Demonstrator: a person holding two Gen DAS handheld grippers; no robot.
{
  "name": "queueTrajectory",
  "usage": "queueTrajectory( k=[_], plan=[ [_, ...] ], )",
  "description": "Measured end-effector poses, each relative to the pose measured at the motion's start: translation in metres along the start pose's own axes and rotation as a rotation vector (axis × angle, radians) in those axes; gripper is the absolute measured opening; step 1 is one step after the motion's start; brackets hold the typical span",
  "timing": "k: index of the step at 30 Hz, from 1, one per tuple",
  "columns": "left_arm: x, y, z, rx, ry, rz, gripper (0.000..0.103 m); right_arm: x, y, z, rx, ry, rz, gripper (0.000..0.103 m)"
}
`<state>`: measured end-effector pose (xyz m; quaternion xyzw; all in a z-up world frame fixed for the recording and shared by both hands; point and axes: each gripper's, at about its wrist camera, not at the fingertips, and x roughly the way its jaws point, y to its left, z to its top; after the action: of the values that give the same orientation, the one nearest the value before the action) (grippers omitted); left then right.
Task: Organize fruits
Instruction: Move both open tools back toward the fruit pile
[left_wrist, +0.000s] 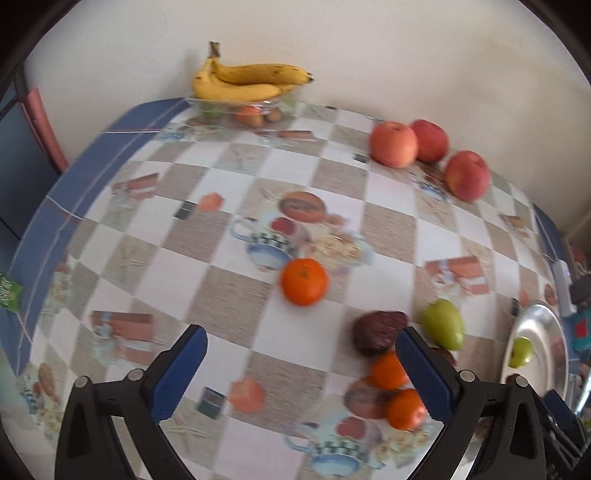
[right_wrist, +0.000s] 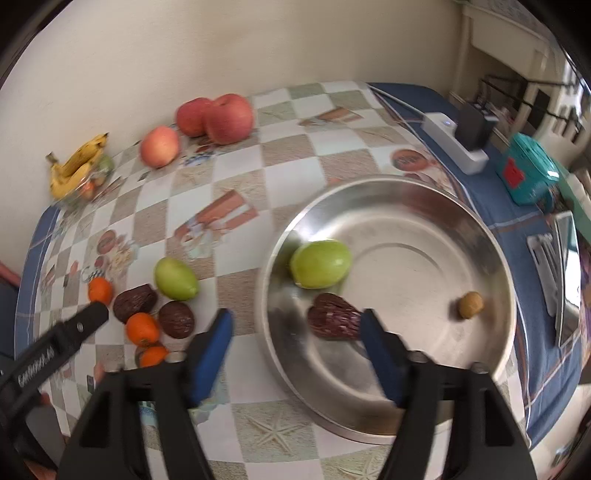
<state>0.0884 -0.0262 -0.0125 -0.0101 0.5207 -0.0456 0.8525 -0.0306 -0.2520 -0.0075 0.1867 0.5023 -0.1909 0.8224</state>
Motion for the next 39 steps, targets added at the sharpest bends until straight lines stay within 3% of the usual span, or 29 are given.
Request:
queueTrajectory(
  k=[5,12,20,36,39],
  plan=[
    [0.002,0.016,0.008,-0.013,-0.007,0.029,0.103,0.001,0.022,-0.003,-0.076,-0.016,0.034,0.095],
    [-0.004,0.016,0.012,0.000,-0.042,-0.032,0.103,-0.006,0.044,-0.004,-0.132,-0.084,0.115,0.096],
    [-0.003,0.004,0.012,0.046,-0.045,-0.114,0.103,0.009,0.067,-0.012,-0.189,-0.015,0.189,0.096],
    [0.034,-0.026,-0.009,0.091,0.173,-0.270,0.100,0.034,0.099,-0.027,-0.267,0.081,0.193,0.094],
    [0.044,-0.032,-0.015,0.104,0.215,-0.285,0.094,0.045,0.101,-0.031,-0.276,0.119,0.182,0.083]
  ],
)
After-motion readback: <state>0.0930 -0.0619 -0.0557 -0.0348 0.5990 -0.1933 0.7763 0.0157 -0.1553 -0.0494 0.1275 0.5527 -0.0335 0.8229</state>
